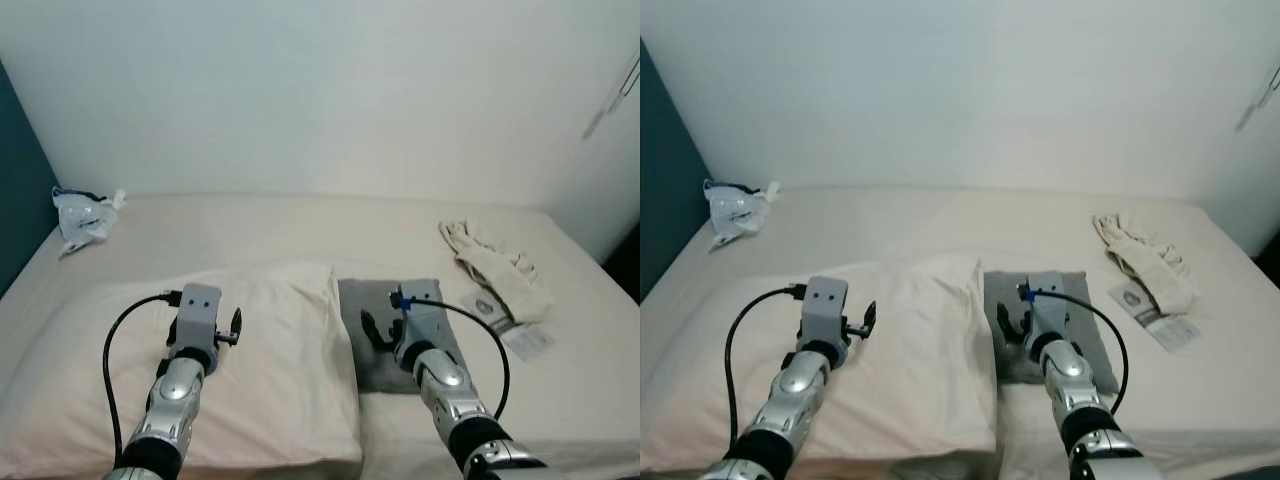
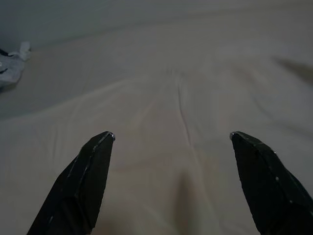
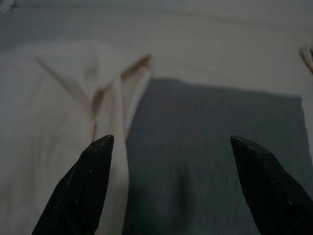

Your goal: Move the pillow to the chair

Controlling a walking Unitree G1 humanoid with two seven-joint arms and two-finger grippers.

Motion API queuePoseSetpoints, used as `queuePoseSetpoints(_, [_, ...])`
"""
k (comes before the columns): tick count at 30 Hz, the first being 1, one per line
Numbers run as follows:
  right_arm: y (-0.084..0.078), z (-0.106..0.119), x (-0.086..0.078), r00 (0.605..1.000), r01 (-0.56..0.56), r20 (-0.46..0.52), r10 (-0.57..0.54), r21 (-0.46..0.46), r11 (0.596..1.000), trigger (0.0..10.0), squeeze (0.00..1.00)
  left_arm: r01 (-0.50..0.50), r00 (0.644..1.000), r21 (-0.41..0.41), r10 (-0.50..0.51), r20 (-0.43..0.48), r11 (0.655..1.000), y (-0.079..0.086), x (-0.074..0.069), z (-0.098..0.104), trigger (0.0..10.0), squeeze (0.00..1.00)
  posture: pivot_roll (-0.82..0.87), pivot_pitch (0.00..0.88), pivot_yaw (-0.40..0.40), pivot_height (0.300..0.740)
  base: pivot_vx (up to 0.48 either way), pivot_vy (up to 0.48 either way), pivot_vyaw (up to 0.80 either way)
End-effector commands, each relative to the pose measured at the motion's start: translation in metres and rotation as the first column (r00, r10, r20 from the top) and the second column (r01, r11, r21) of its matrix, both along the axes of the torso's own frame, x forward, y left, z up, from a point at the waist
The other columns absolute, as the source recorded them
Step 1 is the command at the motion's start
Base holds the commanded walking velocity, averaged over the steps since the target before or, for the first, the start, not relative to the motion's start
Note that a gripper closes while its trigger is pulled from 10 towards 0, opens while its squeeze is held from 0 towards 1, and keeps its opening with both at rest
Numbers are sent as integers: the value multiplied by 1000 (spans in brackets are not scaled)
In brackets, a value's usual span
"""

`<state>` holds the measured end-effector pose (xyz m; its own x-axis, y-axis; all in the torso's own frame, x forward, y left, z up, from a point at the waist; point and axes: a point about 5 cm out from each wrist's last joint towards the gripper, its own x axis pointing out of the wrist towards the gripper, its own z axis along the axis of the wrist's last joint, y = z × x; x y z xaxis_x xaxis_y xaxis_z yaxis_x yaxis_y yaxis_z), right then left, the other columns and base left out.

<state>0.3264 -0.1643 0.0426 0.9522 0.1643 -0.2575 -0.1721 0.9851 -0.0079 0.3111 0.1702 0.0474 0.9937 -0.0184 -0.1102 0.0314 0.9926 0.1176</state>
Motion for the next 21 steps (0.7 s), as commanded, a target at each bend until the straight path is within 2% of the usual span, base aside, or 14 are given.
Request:
queuePoseSetpoints(1, [-2, 0, -1, 1000, 6, 0, -6, -8, 1000, 10000, 0, 9, 1000, -7, -9, -10, 1000, -2, -2, -3, 10000, 0, -37, 2, -54, 630, 0, 0, 0])
queuePoseSetpoints(7, [-2, -2, -1, 1000, -4, -12, 3, -5, 1000, 10000, 0, 38, 999, -2, -38, -6, 999, -5, -3, -2, 10000, 0, -37, 0, -57, 625, 0, 0, 0])
queuePoseSetpoints(12, [-2, 0, -1, 1000, 5, 10, -6, 3, 1000, 10000, 0, 24, 1000, -2, -24, 14, 1000, -3, -2, 0, 10000, 0, -34, 0, -56, 611, 0, 0, 0])
queuePoseSetpoints(17, [2, 6, 2, 999, -18, 50, 15, 58, 998, 10000, 0, -18, 1000, -4, 18, 25, 1000, 3, 0, 4, 10000, 0, -35, 0, -55, 611, 0, 0, 0])
queuePoseSetpoints(21, [9, 13, 4, 993, -101, 80, 91, 131, 986, 10000, 0, -73, 997, -39, 73, 19, 997, 11, 3, 6, 10000, 0, -34, 4, -48, 611, 0, 0, 0])
